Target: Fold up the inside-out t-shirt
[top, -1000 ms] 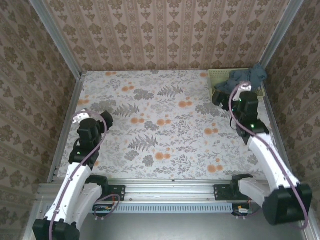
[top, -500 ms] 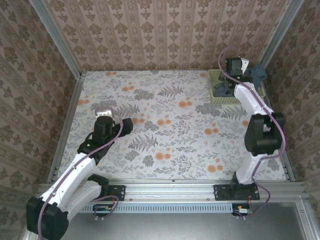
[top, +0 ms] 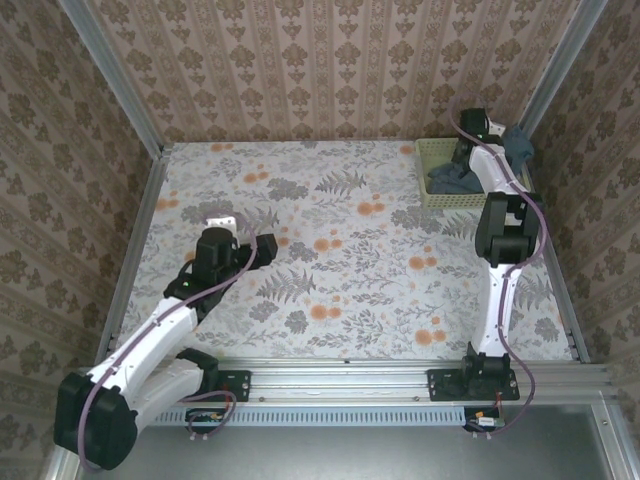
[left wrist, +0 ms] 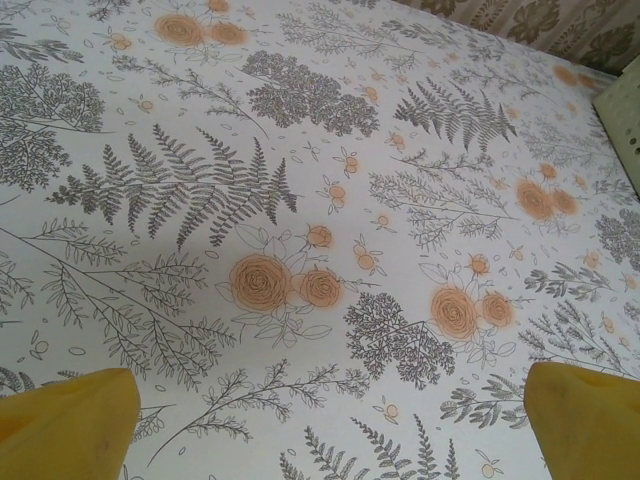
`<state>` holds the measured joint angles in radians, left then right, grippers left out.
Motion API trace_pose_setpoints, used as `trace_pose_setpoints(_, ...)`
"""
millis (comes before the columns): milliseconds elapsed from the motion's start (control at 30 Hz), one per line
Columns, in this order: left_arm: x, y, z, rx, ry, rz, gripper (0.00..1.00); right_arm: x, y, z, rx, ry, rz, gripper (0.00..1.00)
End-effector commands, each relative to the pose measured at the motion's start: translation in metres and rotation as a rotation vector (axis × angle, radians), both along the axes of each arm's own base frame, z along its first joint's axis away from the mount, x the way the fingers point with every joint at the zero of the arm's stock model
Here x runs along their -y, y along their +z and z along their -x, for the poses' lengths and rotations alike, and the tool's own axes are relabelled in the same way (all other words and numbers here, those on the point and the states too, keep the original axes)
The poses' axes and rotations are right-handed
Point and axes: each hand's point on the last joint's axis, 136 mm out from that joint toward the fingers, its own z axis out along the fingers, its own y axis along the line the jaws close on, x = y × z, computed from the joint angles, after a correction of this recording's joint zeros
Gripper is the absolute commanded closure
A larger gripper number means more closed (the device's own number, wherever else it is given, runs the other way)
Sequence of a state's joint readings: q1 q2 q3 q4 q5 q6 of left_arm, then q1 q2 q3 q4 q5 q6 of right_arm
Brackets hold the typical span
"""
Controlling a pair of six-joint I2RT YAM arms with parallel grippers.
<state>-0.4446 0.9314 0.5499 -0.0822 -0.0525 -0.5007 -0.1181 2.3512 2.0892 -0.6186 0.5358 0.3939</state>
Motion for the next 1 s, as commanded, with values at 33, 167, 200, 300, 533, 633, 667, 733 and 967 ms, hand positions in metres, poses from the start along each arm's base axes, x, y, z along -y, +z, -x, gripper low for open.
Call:
trace_pose_setpoints(33, 0.008, 0.013, -0.009, 0.043, -0.027, 0.001, 0.0, 0.002, -0.029, 0.005, -0.088, -0.036, -0.073, 0.04)
trace_pose_setpoints(167, 0.009, 0.016, -0.013, 0.05, -0.022, 0.003, 0.0, 0.005, -0.041, 0.0, -0.086, -0.041, -0.126, 0.22)
trace_pose_setpoints(200, 0.009, 0.017, -0.013, 0.051, -0.023, 0.001, 0.0, 0.007, -0.04, -0.001, -0.074, -0.044, -0.139, 0.3)
trace_pose_setpoints(300, 0.008, 0.019, -0.013, 0.053, -0.021, 0.0, 0.0, 0.009, -0.021, -0.008, -0.014, -0.024, -0.159, 0.61)
trace_pose_setpoints(533, 0.011, 0.03, -0.013, 0.056, -0.037, 0.01, 0.0, -0.018, 0.074, -0.015, 0.152, 0.077, -0.07, 0.94)
trace_pose_setpoints(633, 0.011, 0.035, -0.009, 0.058, -0.037, 0.02, 0.0, -0.029, 0.11, -0.005, 0.21, 0.086, -0.021, 0.99)
trace_pose_setpoints(667, 0.017, 0.037, -0.005, 0.058, -0.06, 0.024, 0.0, -0.033, 0.121, -0.001, 0.228, 0.09, -0.009, 1.0)
trace_pose_setpoints(733, 0.018, 0.04, 0.0, 0.055, -0.068, 0.026, 0.0, -0.042, 0.144, 0.009, 0.265, 0.102, 0.017, 1.0)
trace_pose_setpoints(967, 0.012, 0.044, 0.007, -0.004, -0.057, -0.006, 0.0, -0.105, 0.232, 0.052, 0.451, 0.249, 0.059, 1.0)
